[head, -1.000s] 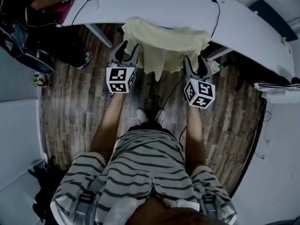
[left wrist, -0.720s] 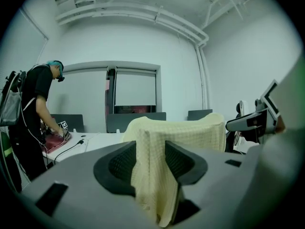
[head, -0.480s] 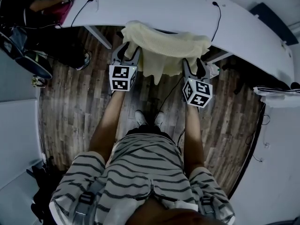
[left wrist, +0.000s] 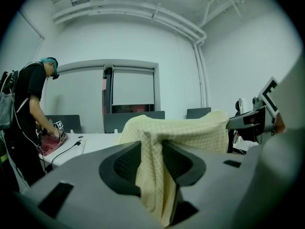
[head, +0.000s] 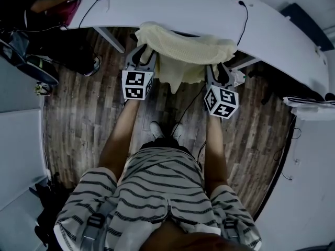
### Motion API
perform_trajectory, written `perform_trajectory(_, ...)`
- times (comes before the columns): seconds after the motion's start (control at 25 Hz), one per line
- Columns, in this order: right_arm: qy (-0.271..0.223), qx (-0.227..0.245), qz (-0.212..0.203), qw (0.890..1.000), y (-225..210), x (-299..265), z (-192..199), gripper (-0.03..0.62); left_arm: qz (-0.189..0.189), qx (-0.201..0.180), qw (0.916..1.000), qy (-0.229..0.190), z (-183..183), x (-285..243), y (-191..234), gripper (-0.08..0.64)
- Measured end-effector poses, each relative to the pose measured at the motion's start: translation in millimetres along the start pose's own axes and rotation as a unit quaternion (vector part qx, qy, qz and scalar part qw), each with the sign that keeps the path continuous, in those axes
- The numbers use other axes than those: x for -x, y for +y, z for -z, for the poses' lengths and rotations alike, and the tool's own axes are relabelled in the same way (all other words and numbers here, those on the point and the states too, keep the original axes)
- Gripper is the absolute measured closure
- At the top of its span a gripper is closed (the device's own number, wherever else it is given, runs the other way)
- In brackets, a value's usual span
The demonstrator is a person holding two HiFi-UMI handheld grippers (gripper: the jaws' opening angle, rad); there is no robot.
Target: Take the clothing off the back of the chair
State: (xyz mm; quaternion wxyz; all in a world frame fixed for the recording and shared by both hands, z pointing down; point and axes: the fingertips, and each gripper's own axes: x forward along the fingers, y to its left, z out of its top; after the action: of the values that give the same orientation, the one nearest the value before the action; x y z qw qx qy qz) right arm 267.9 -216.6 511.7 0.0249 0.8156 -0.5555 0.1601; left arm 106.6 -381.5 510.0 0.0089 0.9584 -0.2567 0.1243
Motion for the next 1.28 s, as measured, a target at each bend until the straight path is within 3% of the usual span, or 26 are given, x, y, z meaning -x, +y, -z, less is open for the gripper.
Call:
perform_trajectory(0.2, 0.002, 0.003, -0.003, 1.000, 1.3, -1.6, -0.9, 0.445, 0.002, -0.007, 1.0000, -0.002, -0.1, -0.3, -3.1, 0.461)
perform_trajectory(0.52, -0.003, -0.001, -0.006, 1.000, 2.2, 0.4, -3.7, 0.565, 0.007, -0.013, 0.9999, -0.004, -3.6, 0.4, -6.0, 0.531)
perform_trajectory(1.28, -0.036, -0.007, 0.006, 0.999, 8.9, 33.4, -22.7, 0.568, 0.008, 0.012, 0.9994, -0.031, -27.2, 32.4, -14.9, 0.532)
